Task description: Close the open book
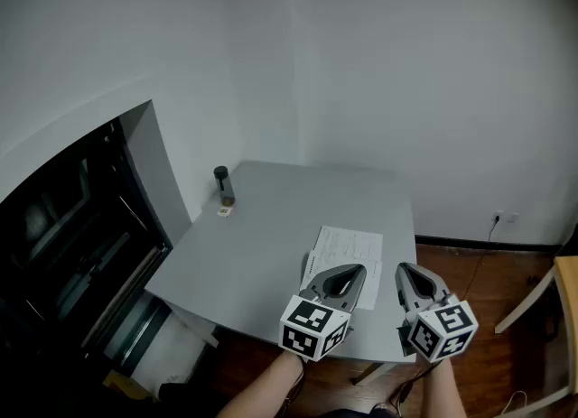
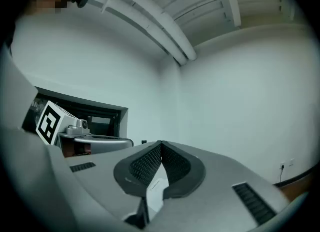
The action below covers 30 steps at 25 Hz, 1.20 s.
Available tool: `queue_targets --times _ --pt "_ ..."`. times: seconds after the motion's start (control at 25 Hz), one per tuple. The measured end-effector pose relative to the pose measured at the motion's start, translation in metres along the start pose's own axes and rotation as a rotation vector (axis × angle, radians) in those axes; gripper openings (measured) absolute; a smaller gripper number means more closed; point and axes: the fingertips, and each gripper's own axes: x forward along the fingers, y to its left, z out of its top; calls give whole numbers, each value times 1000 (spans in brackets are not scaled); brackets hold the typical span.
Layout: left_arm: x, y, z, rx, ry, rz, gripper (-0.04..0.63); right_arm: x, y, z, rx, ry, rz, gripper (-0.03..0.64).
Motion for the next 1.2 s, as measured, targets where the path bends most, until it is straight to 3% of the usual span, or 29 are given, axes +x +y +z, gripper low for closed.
queue_targets --times 0.44,0.72,1.2 --pt "81 -67 -6 27 13 -12 5 -46 -92 0 -3 -12 -5 3" --pt "156 -135 -10 44 -4 31 5 -92 -174 -6 -17 -20 57 3" --pt "256 -268 -48 10 68 50 5 -207 -309 -35 10 30 48 3"
